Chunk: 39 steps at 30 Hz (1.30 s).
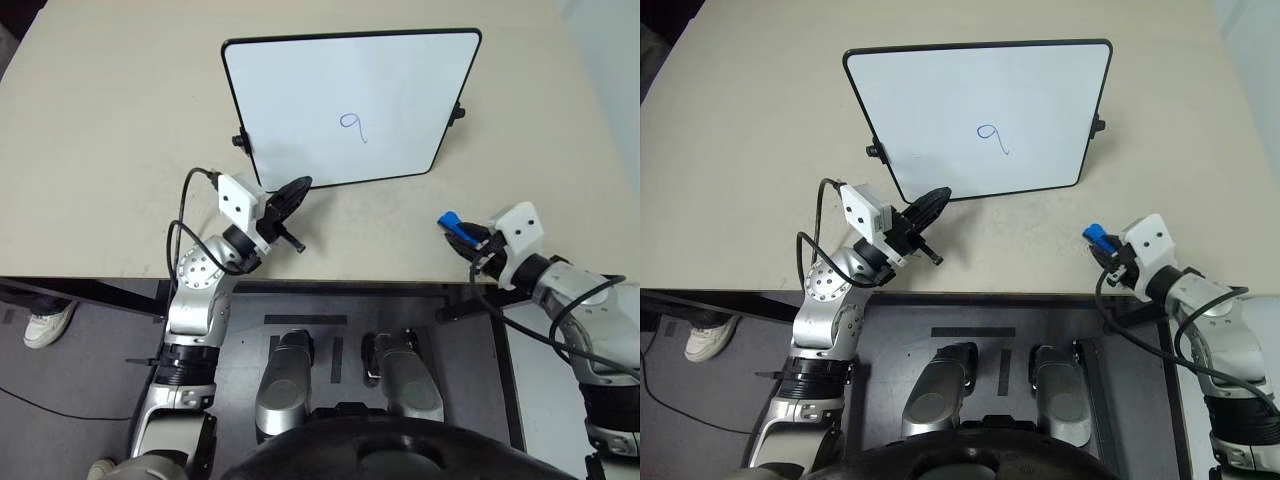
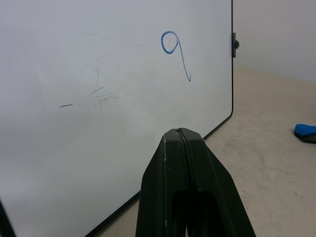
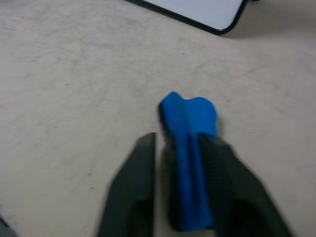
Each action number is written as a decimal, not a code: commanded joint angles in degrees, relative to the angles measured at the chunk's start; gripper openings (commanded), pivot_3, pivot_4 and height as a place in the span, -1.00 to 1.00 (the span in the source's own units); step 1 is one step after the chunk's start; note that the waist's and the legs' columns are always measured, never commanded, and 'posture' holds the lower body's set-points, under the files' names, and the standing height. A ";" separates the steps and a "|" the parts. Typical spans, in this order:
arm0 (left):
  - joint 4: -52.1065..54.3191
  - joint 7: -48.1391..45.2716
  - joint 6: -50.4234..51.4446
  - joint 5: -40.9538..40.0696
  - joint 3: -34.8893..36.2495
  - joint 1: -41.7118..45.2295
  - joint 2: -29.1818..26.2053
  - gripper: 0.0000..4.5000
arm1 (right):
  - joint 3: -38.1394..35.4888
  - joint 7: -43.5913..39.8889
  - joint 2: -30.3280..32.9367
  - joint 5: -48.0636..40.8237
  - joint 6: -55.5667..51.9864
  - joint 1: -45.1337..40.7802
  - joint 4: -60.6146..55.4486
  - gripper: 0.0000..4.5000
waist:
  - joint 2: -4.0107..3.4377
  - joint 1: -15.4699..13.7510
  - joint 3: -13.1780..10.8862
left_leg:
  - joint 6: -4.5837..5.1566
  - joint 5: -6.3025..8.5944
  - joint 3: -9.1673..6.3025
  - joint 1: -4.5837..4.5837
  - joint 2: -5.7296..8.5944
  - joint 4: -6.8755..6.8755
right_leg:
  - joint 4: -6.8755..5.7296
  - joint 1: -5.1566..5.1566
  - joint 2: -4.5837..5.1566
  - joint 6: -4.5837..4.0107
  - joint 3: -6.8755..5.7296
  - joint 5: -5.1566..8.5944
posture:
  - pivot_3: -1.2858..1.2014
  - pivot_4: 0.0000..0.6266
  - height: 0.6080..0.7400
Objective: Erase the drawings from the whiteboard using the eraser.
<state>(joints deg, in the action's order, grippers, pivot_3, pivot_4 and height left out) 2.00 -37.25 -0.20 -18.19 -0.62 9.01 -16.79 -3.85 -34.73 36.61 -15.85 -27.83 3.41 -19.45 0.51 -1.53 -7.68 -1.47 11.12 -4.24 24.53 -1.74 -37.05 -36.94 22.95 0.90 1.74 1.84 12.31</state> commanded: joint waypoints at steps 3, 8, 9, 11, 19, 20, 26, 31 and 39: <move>0.21 -0.21 -1.37 0.16 0.26 1.15 0.23 -1.00 | 0.27 0.02 -0.23 1.28 0.96 -0.18 1.08 -0.99 | 0.00 0.00 0.00 | 0.00 0.00 0.00 -0.03 0.00 0.00 | 0.00 -0.04 0.00 0.00 0.00 0.00 | 0.03 -0.52 1.00; 0.18 -0.37 -1.41 0.06 0.52 1.01 -0.04 -1.00 | 1.08 -0.63 0.13 2.50 3.99 -1.26 -0.07 -0.99 | 0.00 0.07 0.00 | -0.02 0.01 0.02 -0.15 0.00 0.00 | 0.00 -0.14 0.00 0.00 0.03 0.00 | 0.03 -0.52 1.00; 0.09 -0.39 -1.43 0.04 0.68 0.98 -0.18 -1.00 | 1.34 -0.99 0.15 2.77 5.08 -1.87 -0.85 -0.99 | 0.00 0.09 0.00 | -0.02 0.01 0.01 -0.15 0.00 0.00 | 0.00 -0.13 0.00 0.00 0.03 0.00 | 0.03 -0.52 1.00; -0.25 -0.53 -1.48 -0.05 1.17 1.04 -0.62 -1.00 | 2.53 -2.37 0.22 3.09 7.70 -4.55 -3.07 -0.99 | -0.03 0.33 -0.02 | -0.02 0.01 0.02 -0.14 0.00 0.01 | 0.00 -0.11 0.00 0.00 0.04 0.00 | 0.03 -0.52 1.00; -0.82 -1.43 -1.56 -0.27 1.46 0.88 -1.37 -1.00 | 13.31 -7.37 -4.19 8.37 22.17 -24.83 0.38 -0.99 | -0.05 0.97 -0.03 | -0.09 0.06 -0.03 -0.12 -0.05 0.06 | 0.01 0.02 -0.20 -0.15 0.05 0.02 | 0.03 -0.52 1.00; -0.73 -1.38 -1.63 -0.17 1.38 0.79 -1.21 -1.00 | 14.99 -7.19 -5.39 10.70 26.14 -27.83 3.29 -0.99 | -0.06 0.97 -0.03 | -0.09 0.08 -0.05 -0.12 -0.07 0.07 | 0.00 0.04 -0.19 -0.52 0.05 -0.17 | 0.03 -0.52 1.00; -0.18 -0.46 -1.92 0.07 1.27 0.95 -0.37 -1.00 | 20.06 -3.69 -8.54 22.28 47.10 -37.56 22.16 -0.99 | -0.06 0.15 -0.03 | -0.04 0.13 -0.14 0.12 -0.07 0.09 | -0.01 0.31 -0.07 -0.78 0.03 -0.30 | 0.03 -0.52 1.00; 0.62 0.34 -2.11 0.20 1.28 0.58 -0.05 -1.00 | 22.39 6.12 -10.35 33.33 60.26 -44.38 40.13 -0.99 | -0.06 0.28 -0.04 | -0.09 0.18 -0.09 0.18 -0.08 0.08 | -0.04 0.52 0.07 -1.04 -0.14 -0.56 | 0.03 -0.52 1.00; 0.88 0.56 -2.14 0.21 1.54 0.61 -0.42 -1.00 | 24.52 16.23 -13.67 40.94 69.59 -49.57 58.37 -0.99 | -0.07 0.58 -0.04 | -0.07 0.16 -0.11 0.16 -0.10 0.07 | -0.11 0.62 0.08 -1.22 -0.12 -0.76 | 0.03 -0.52 1.00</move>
<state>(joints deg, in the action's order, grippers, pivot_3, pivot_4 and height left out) 0.35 -36.93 -1.37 -18.13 0.42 9.52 -17.04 20.42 -20.06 23.00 24.06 41.33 -45.34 36.30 0.43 -0.94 -7.72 -1.53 11.27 -4.36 24.67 -1.84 -36.97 -37.04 23.56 0.98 0.49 1.73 11.50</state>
